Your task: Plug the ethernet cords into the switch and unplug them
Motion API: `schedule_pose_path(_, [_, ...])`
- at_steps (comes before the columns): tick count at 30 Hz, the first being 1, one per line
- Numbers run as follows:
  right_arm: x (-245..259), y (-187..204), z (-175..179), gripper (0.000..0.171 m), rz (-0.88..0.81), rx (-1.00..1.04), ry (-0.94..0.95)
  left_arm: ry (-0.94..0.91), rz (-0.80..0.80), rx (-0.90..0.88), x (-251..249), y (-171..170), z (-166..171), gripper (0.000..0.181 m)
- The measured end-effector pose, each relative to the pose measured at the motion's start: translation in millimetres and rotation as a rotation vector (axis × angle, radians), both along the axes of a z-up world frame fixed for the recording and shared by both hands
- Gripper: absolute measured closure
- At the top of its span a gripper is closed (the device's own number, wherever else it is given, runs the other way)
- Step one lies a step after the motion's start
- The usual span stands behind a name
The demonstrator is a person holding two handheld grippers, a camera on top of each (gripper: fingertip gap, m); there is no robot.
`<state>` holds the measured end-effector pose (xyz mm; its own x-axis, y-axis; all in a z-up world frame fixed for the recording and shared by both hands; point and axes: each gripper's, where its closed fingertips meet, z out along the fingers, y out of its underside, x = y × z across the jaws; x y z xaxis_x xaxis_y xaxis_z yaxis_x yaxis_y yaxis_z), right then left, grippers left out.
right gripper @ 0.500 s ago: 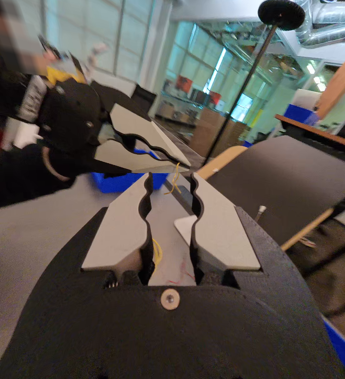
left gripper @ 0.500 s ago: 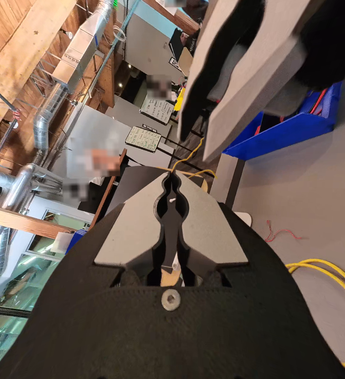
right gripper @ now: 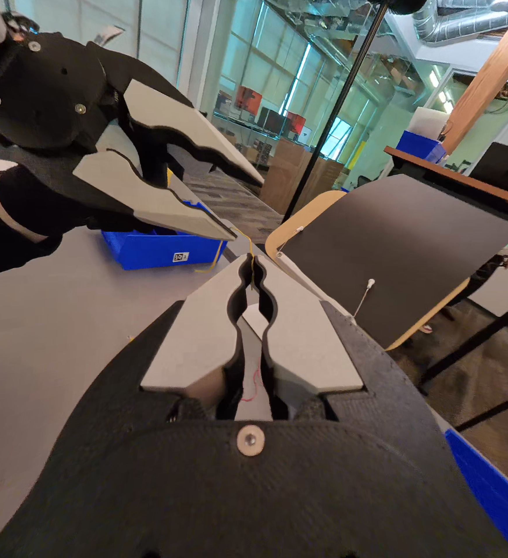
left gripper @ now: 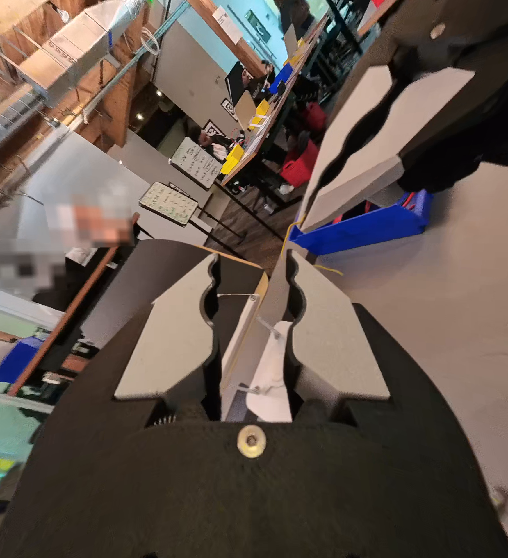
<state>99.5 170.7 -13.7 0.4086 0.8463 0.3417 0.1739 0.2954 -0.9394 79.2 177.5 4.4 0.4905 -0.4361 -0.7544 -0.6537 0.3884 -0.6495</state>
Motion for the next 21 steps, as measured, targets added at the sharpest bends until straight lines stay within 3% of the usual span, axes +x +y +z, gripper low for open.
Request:
schedule_pose_path(6, [4.0,8.1,-16.4,0.171,0.076,-0.115,0.087,-0.215,-0.059,-0.175,-19.2,6.0,-4.6,0.135])
schedule_pose_path(9, [10.2,12.8,-22.7,0.171,0.13,-0.174,0.151,-0.227,-0.05,-0.292,-36.6,18.5,-28.5,0.137])
schedule_pose_path(21, [16.5,34.3,-78.7,0.171,0.223,-0.262,0.218,0.275,0.164,-0.795,-98.5,77.5,-254.7,0.133])
